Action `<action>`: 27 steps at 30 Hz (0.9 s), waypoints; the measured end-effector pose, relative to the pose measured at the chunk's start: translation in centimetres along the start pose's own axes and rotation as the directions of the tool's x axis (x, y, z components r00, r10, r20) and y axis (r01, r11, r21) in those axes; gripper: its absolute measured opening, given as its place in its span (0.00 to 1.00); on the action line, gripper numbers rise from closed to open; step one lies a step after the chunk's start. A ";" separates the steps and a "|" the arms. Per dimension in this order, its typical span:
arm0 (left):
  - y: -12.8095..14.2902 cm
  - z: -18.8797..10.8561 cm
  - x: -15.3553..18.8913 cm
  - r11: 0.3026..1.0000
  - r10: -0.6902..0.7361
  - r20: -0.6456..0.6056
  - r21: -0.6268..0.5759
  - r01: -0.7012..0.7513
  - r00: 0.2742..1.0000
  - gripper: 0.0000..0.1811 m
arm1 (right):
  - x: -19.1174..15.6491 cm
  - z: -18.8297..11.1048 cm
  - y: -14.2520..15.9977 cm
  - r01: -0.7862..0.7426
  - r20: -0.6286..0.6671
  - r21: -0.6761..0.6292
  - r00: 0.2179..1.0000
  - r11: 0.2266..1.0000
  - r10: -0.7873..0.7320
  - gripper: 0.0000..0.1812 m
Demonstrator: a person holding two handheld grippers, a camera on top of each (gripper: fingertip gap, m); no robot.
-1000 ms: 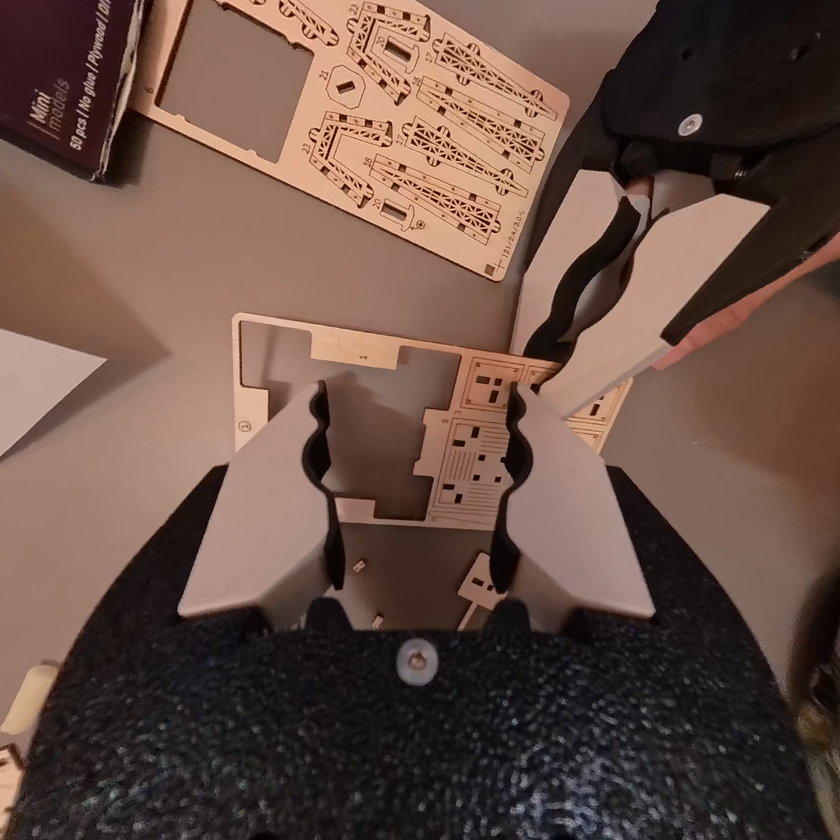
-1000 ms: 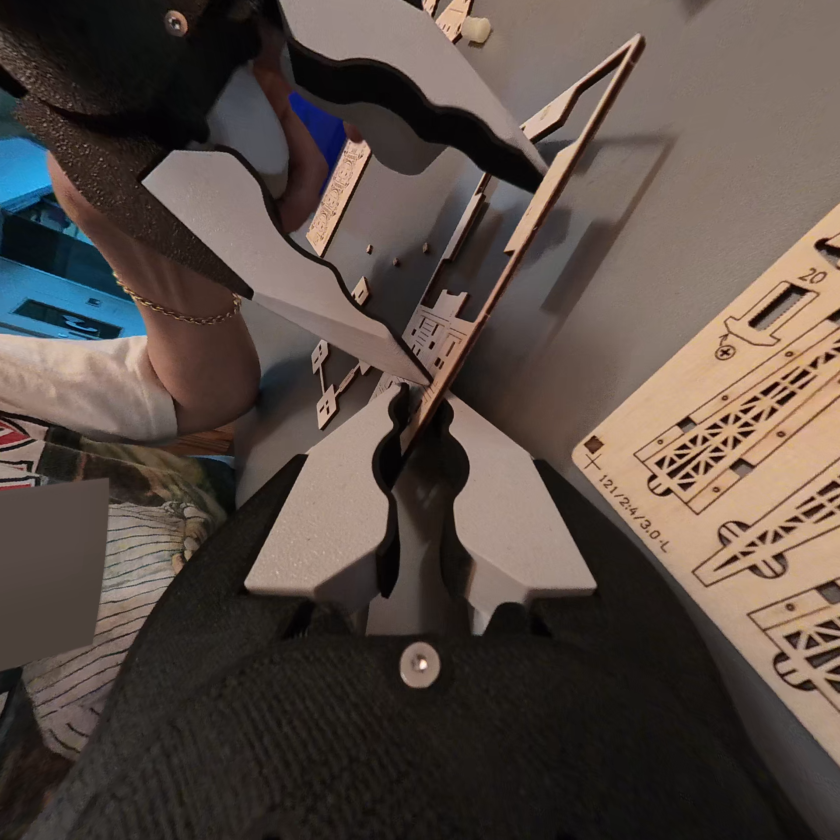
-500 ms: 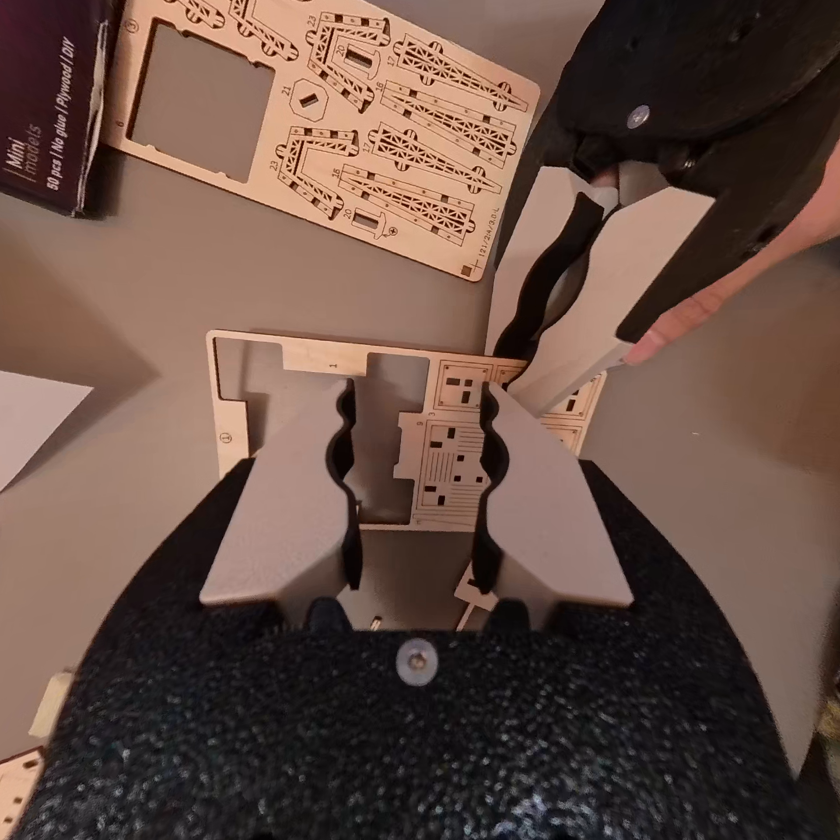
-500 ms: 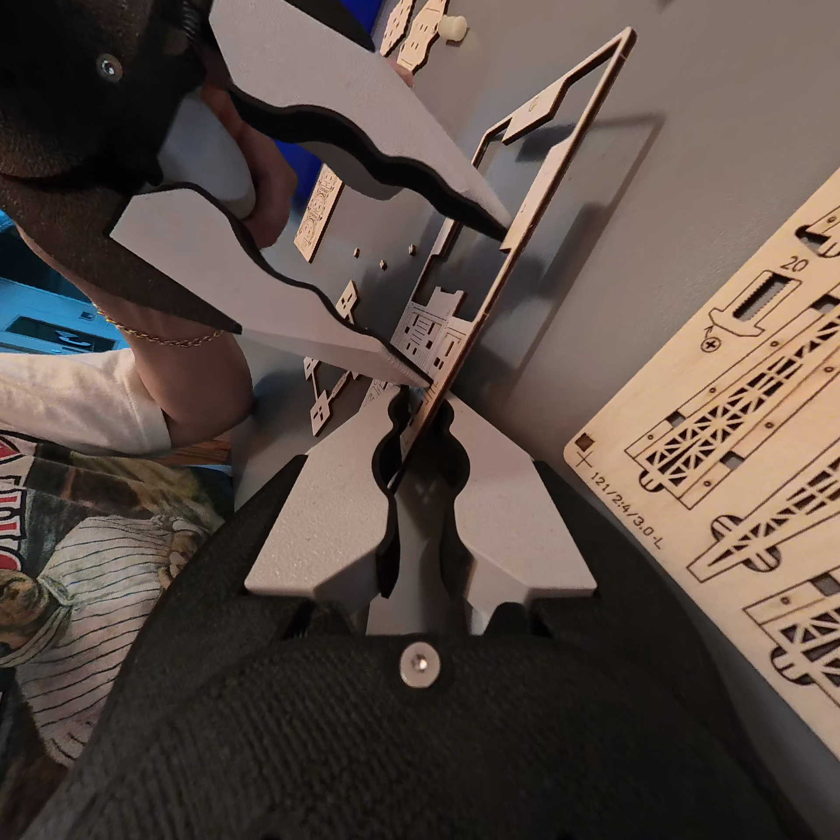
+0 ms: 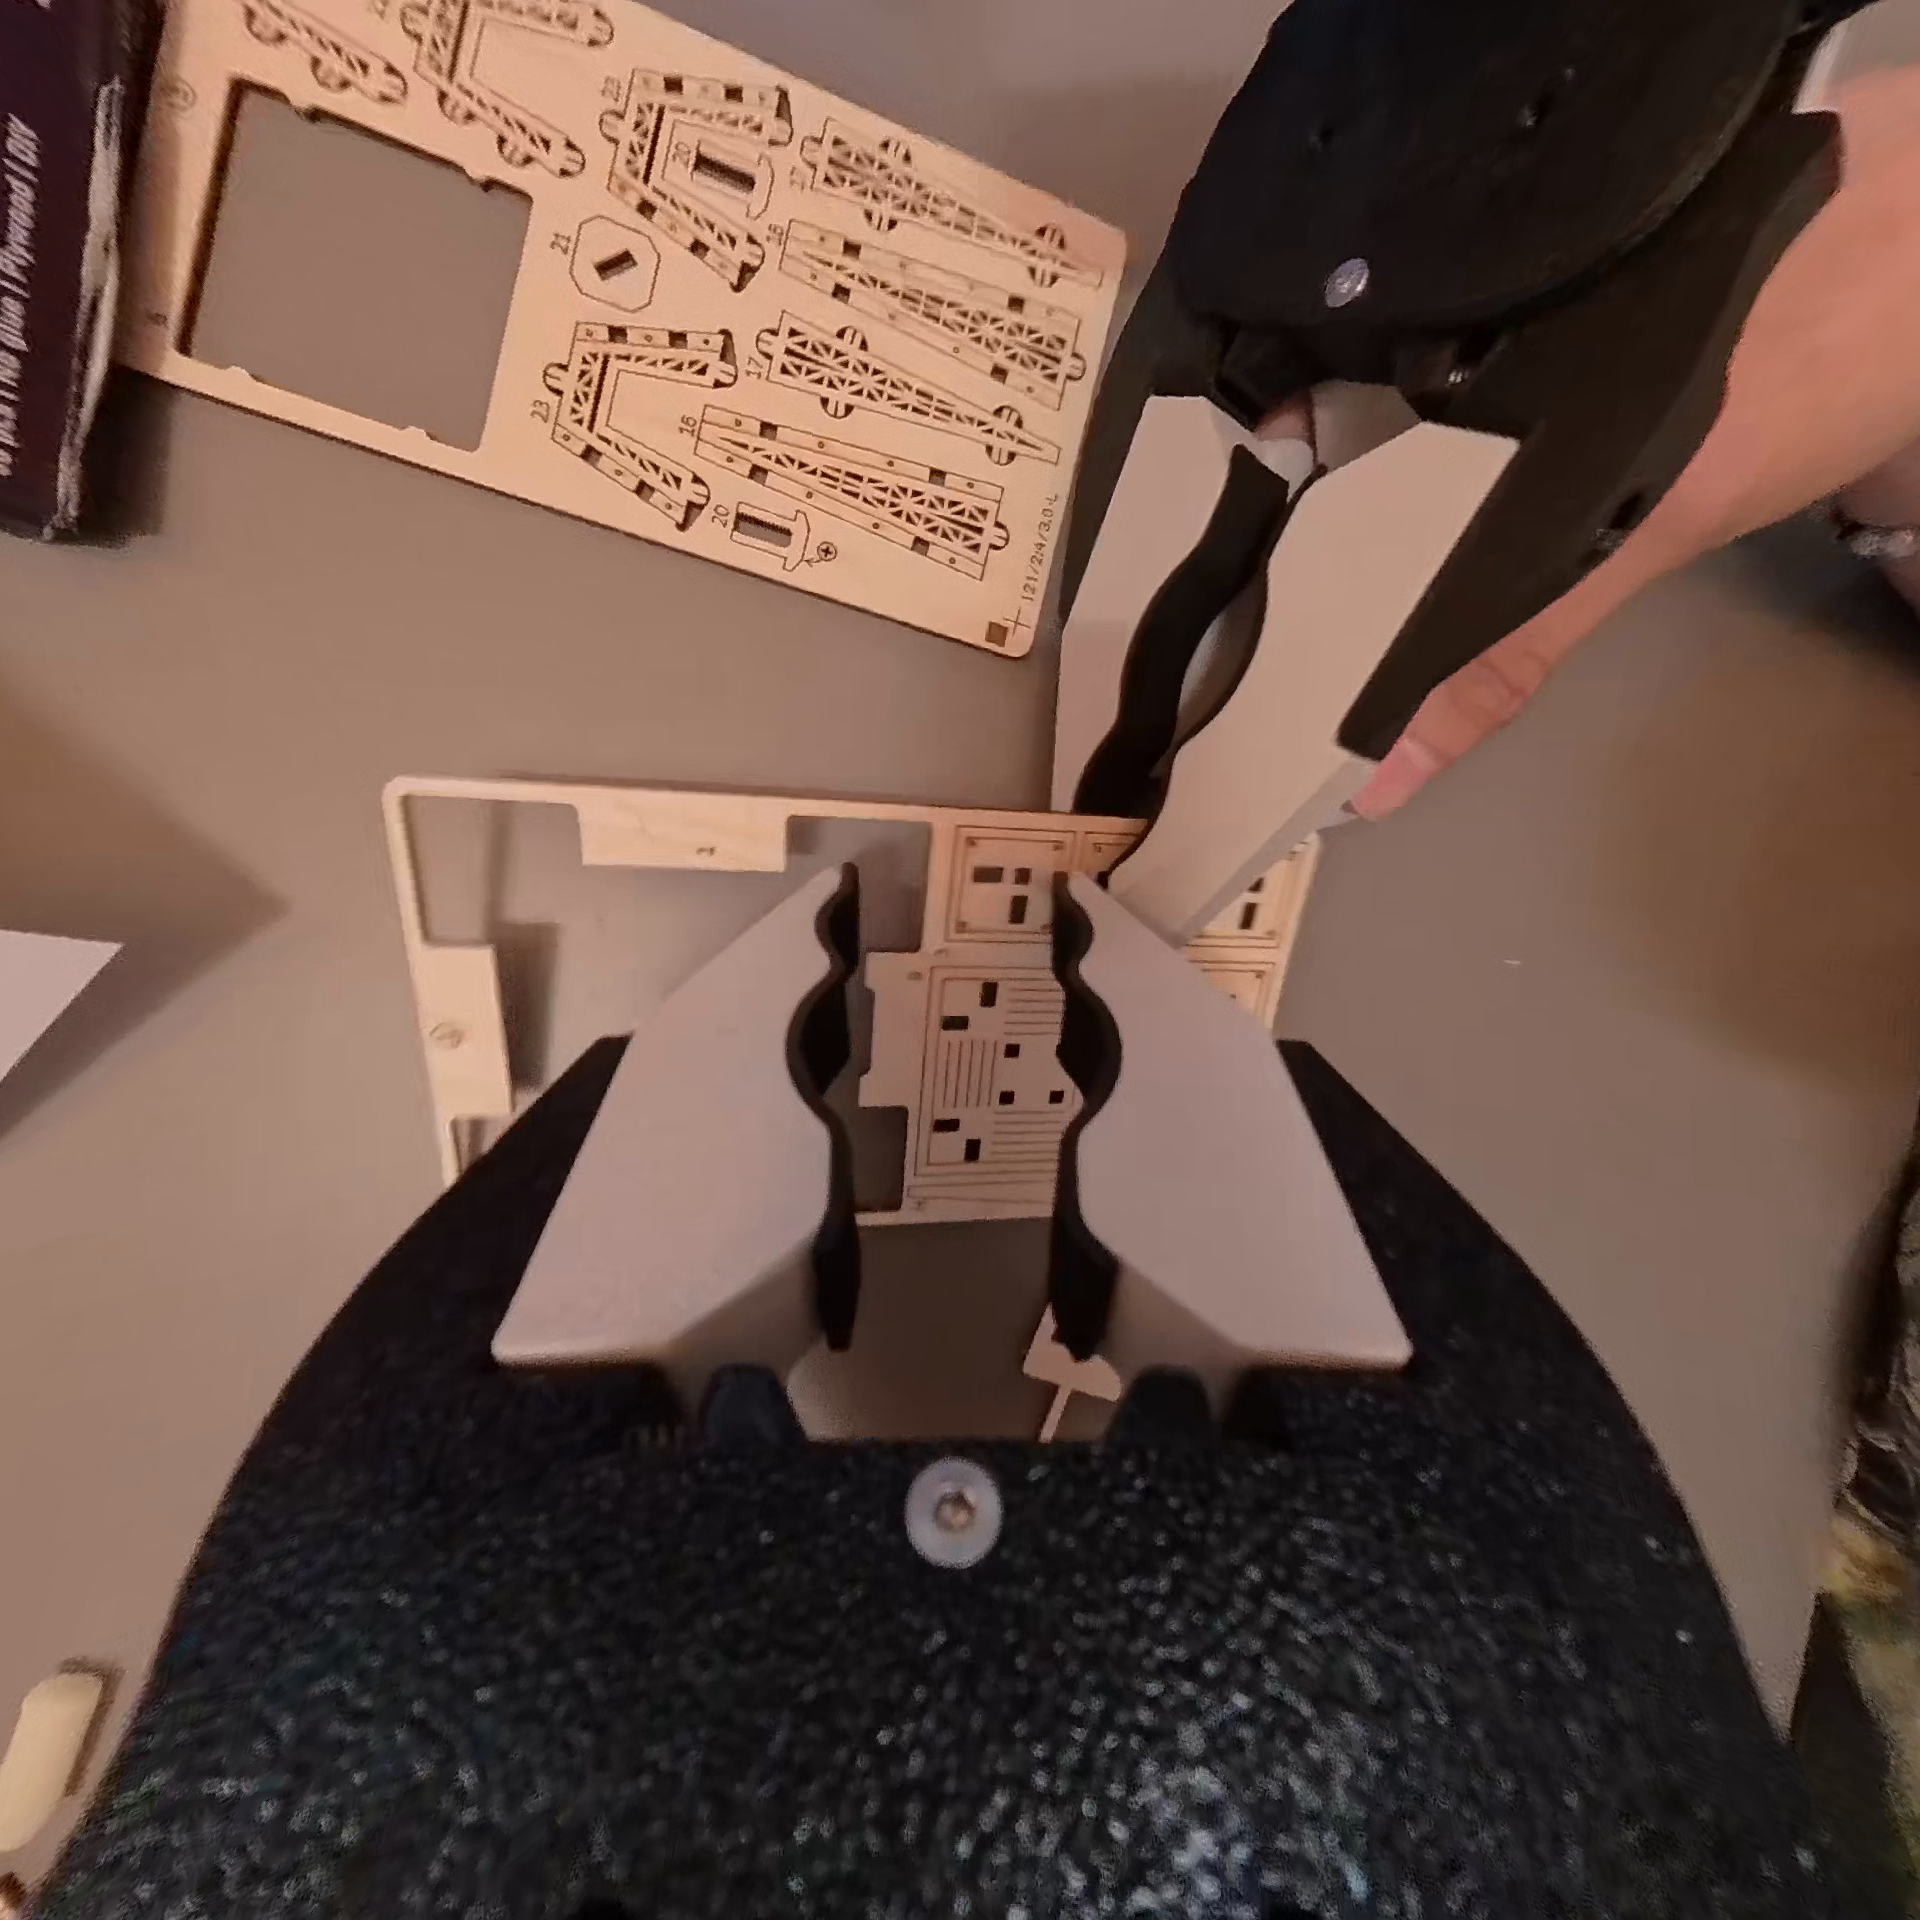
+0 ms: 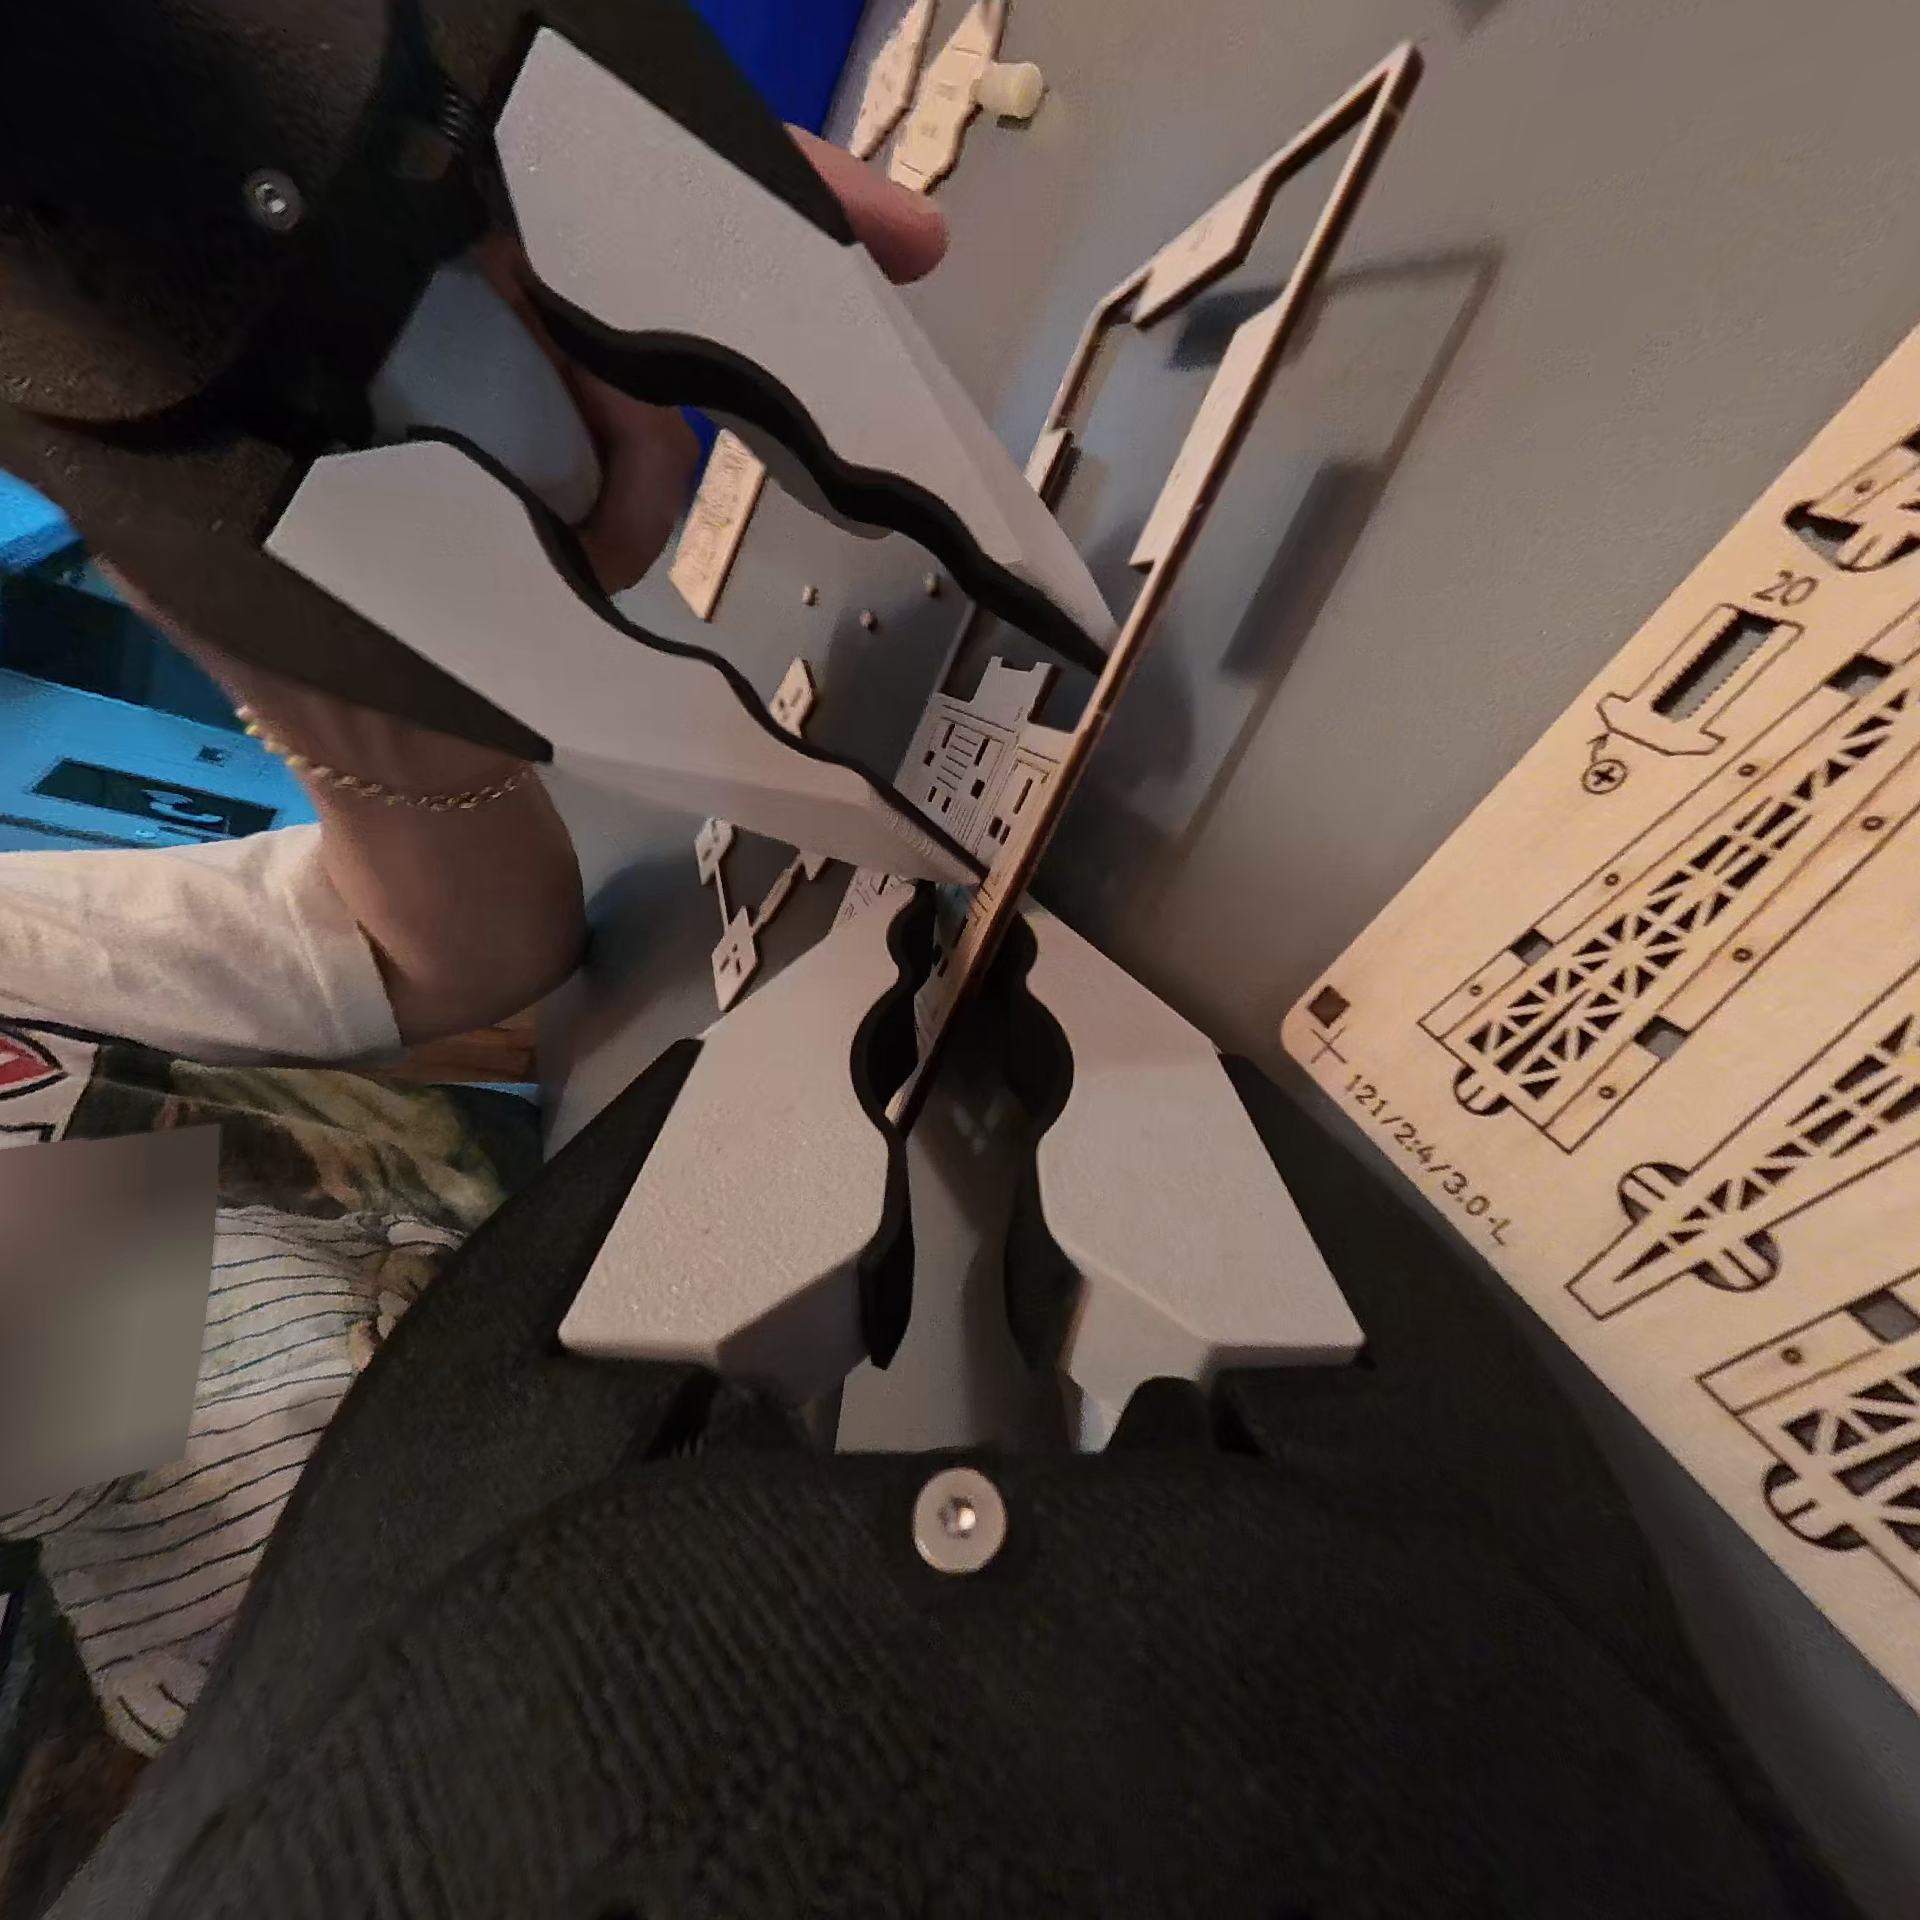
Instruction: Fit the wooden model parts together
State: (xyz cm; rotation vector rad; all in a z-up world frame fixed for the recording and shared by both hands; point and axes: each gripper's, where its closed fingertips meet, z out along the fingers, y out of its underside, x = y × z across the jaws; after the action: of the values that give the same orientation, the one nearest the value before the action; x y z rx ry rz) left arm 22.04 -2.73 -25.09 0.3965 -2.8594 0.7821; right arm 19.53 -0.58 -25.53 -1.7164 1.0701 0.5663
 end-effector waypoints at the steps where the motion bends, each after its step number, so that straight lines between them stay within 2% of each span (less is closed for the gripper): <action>1: 0.0 -0.4 -0.5 1.000 -0.006 0.022 0.016 0.006 1.000 0.27 | -0.4 -0.1 -0.1 0.024 0.024 0.016 0.999 1.000 -0.024 0.05; 2: 0.1 -0.8 -1.3 0.999 -0.027 0.071 0.022 0.025 0.997 0.38 | -0.7 -0.1 -0.2 0.045 0.035 0.028 0.998 0.999 -0.046 0.04; 4: 0.2 -1.4 -1.2 0.998 -0.045 0.039 0.042 0.044 0.998 0.28 | -1.2 -0.1 -0.1 0.069 0.054 0.022 0.996 0.997 -0.070 0.04; 8: 0.2 -2.7 1.1 0.992 -0.065 -0.208 0.096 0.087 0.976 0.26 | -3.1 -0.7 -0.4 0.139 0.145 0.069 0.978 0.988 -0.148 0.01; 10: 0.6 -3.5 2.0 0.991 -0.049 -0.298 0.106 0.084 0.953 0.23 | -3.4 -0.8 -0.2 0.224 0.122 0.058 0.966 0.973 -0.229 0.02; 11: 0.7 -3.9 2.3 0.990 -0.034 -0.320 0.118 0.075 0.947 0.19 | -3.6 -0.7 0.0 0.269 0.117 0.046 0.955 0.962 -0.272 0.02; 13: 0.3 -4.6 2.8 0.986 0.001 -0.355 0.156 0.059 0.935 0.04 | -3.9 -0.6 0.2 0.301 0.124 0.037 0.945 0.953 -0.303 0.02; 20: 0.1 -4.4 2.8 0.983 -0.008 -0.379 0.164 0.076 0.925 0.01 | -4.0 -0.5 0.2 0.333 0.110 0.036 0.936 0.942 -0.335 0.03; 23: 0.3 -4.2 2.8 0.984 -0.021 -0.402 0.154 0.090 0.915 0.06 | -4.2 -0.7 0.1 0.338 0.120 0.048 0.932 0.940 -0.342 0.03; 27: 0.4 -4.3 3.1 0.984 0.024 -0.431 0.172 0.056 0.902 0.02 | -4.1 -0.6 0.2 0.338 0.118 0.040 0.933 0.940 -0.340 0.03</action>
State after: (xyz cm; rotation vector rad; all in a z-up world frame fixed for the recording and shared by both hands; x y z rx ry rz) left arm 19.28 -0.86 -20.98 0.2292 -2.3788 0.9893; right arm 17.26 0.46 -22.17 -1.7748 0.6678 0.4327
